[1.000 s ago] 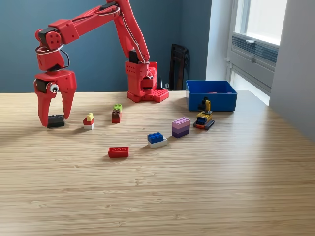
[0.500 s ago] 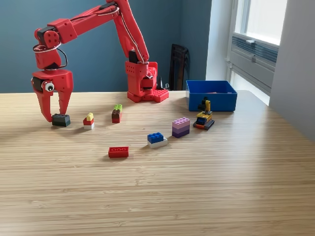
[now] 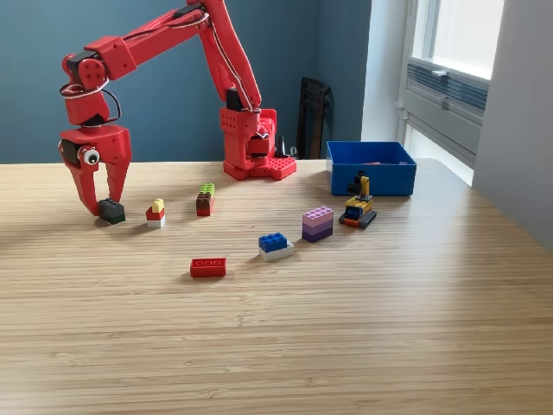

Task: Grasp a lego block and put it in the bin.

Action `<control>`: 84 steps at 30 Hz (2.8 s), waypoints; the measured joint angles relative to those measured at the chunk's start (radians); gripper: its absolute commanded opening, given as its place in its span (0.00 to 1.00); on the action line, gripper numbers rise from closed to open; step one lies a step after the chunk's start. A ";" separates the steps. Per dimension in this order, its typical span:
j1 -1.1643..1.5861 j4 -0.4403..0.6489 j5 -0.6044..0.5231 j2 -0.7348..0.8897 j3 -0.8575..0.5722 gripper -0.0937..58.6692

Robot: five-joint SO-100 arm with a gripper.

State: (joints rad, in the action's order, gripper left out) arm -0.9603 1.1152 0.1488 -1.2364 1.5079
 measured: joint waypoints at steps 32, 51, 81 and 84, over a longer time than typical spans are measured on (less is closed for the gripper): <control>0.115 0.161 -0.048 0.000 -0.091 0.00; 0.477 0.617 -0.167 0.000 -0.609 0.00; 1.804 0.621 -0.546 0.002 -0.397 0.00; 1.867 0.621 -0.531 0.002 -0.382 0.00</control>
State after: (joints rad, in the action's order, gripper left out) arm 0.9066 1.7365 -0.3820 -1.2349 1.1259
